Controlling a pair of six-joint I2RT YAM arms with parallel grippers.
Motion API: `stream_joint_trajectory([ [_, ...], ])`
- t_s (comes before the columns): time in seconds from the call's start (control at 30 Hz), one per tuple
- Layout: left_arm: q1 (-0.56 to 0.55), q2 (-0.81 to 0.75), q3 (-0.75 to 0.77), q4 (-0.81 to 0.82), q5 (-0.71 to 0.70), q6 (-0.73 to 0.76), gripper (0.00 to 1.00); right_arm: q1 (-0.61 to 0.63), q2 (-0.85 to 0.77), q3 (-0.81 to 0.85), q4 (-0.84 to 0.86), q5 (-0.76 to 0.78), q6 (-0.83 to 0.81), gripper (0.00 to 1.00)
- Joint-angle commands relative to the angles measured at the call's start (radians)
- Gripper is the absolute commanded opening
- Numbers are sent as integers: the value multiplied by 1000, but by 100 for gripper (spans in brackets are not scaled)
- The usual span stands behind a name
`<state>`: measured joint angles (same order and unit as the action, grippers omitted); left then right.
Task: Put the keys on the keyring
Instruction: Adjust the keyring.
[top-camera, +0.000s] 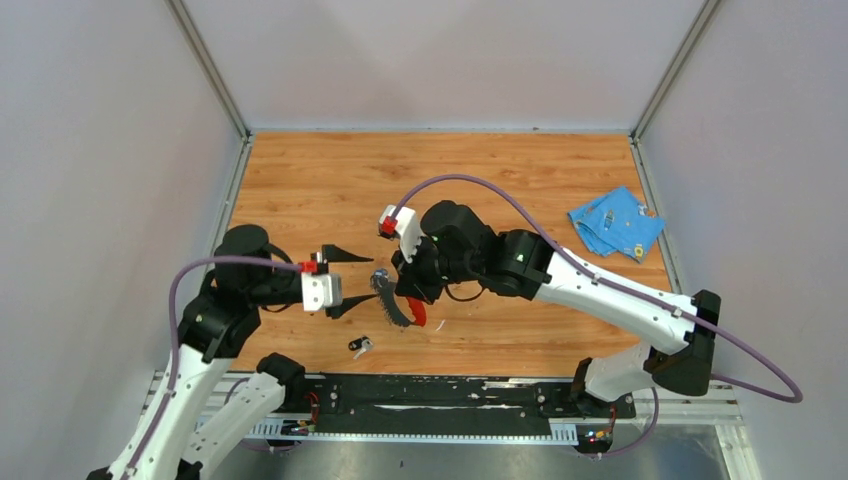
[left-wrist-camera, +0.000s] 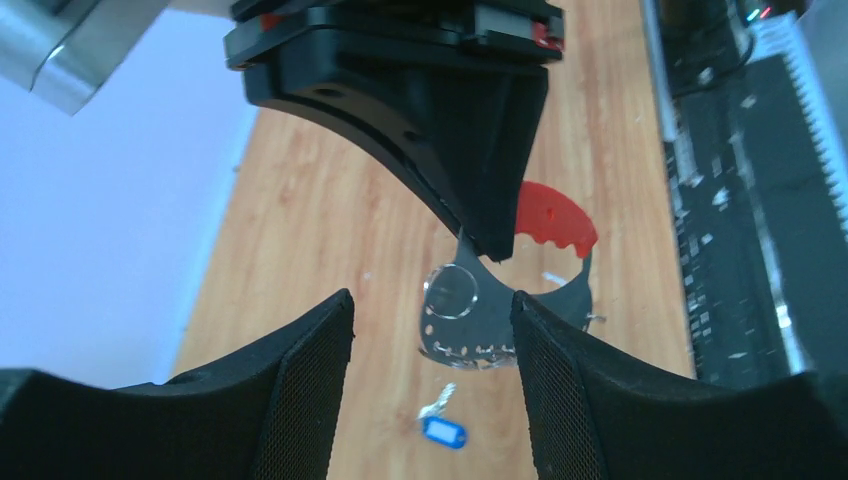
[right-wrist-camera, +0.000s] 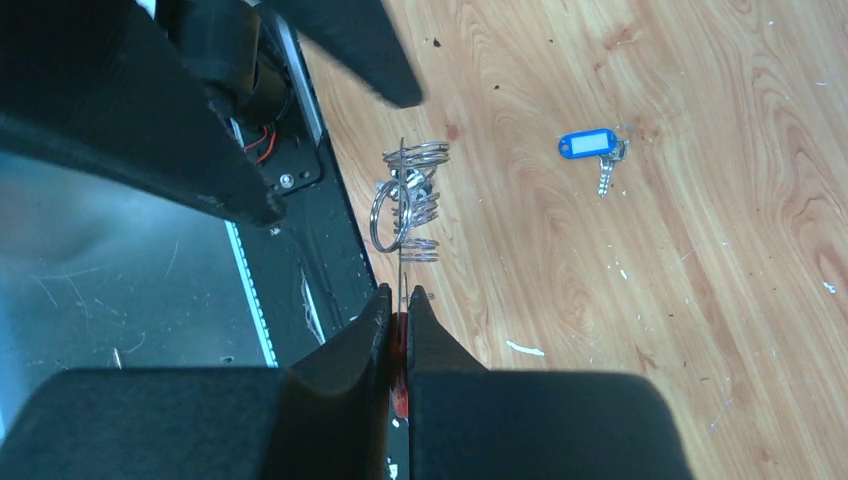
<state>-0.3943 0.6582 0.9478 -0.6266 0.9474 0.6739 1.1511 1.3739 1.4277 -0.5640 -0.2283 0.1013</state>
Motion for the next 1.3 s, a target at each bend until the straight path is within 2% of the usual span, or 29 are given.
stream_joint_trajectory([
  [0.0,-34,-93,-66,24,-150,206,62,-2,40,77,-20,50,39,0],
  [0.23,-35,-175,-157,214,-194,175,61,-2,75,126,-28,63,73,0],
  [0.5,-50,-222,-216,244,-205,341,58,-2,107,155,-27,63,115,0],
  [0.73,-66,-243,-251,196,-206,511,57,-2,134,182,-27,55,130,0],
  [1.07,-71,-263,-243,99,-211,597,56,-2,133,175,-27,73,129,0],
  [1.27,-71,-265,-221,62,-193,578,56,-2,131,177,-27,84,130,0],
])
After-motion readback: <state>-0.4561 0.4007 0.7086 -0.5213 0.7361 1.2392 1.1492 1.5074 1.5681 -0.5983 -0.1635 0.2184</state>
